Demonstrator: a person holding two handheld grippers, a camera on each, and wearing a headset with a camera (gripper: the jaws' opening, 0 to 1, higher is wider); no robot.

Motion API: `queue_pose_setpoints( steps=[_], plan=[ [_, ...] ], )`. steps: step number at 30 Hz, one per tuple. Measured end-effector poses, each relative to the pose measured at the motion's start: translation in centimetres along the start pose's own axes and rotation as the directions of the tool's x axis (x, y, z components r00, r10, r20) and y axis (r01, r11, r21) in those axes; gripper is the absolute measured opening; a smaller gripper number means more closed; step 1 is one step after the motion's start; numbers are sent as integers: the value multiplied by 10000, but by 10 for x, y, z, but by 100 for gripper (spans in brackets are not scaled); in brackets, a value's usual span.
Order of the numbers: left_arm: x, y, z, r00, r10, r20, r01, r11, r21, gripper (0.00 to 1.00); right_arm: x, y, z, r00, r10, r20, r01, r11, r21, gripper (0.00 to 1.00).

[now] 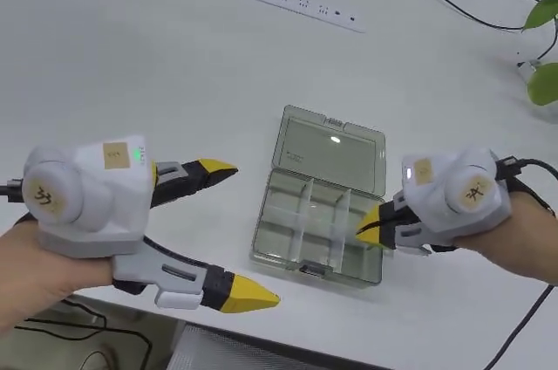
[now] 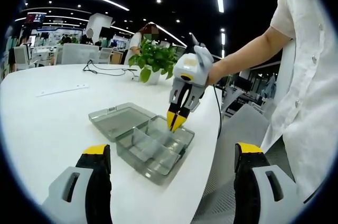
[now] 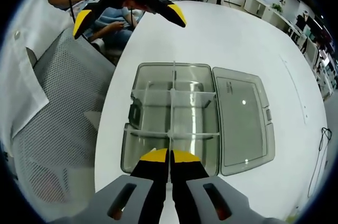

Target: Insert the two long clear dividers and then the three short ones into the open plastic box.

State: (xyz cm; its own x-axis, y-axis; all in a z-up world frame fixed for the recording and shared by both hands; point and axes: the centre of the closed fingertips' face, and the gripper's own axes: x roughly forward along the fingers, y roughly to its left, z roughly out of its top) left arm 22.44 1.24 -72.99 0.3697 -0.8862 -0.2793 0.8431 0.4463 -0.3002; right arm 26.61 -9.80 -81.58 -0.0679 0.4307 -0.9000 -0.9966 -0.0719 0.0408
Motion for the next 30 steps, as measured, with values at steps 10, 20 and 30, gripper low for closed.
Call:
queue_pose_setpoints(
  steps=[10, 20, 30],
  plan=[
    [-1, 0, -1, 10000, 52, -5, -52, 10000, -41, 100, 1, 0, 0, 9998, -25, -177, 24, 10000, -60, 2],
    [-3, -2, -3, 9998, 103, -188, -102, 9999, 45, 100, 0, 0, -1, 9997, -214, -94, 215, 9997, 70, 3],
    [-12, -2, 2, 9991, 338, -271, -331, 9991, 269, 100, -22, 1, 12, 9945, -673, 807, 605, 9946, 839, 14]
  ],
)
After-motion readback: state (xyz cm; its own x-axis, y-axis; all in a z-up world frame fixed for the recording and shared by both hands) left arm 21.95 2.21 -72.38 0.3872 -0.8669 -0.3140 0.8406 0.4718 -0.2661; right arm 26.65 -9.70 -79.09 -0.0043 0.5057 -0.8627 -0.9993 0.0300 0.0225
